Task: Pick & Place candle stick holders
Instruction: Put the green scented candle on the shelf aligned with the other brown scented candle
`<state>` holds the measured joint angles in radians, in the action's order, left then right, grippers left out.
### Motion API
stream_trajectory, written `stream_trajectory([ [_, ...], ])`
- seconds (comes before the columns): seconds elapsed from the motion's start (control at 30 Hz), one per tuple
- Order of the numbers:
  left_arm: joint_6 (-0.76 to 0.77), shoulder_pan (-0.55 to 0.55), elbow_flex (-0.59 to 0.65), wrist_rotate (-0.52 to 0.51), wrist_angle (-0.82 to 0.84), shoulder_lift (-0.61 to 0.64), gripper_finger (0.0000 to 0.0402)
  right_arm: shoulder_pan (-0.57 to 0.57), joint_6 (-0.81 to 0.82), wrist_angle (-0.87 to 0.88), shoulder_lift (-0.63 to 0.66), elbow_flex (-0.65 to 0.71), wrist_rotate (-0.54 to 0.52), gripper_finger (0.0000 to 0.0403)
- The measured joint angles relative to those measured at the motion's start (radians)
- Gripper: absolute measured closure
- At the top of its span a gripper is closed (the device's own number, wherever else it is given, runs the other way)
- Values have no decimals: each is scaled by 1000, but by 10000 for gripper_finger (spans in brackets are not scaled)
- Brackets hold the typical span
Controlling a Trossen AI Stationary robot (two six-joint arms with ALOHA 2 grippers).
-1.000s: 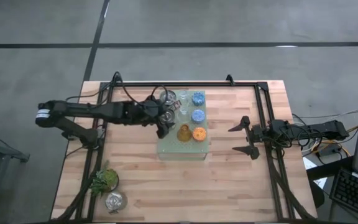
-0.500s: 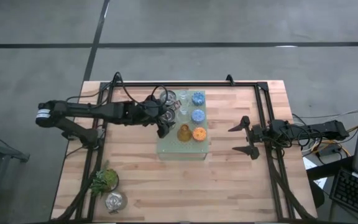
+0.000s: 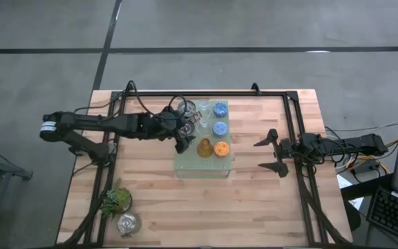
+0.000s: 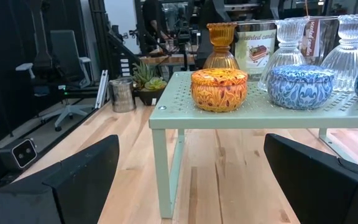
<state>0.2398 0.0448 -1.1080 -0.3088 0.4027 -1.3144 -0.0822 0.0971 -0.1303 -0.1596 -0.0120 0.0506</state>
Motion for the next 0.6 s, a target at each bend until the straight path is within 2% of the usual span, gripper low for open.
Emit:
stream_trajectory([
  [0.6, -55, -1, 0, 5, -51, 5, 2, 0, 0, 0, 0, 0, 0, 12],
])
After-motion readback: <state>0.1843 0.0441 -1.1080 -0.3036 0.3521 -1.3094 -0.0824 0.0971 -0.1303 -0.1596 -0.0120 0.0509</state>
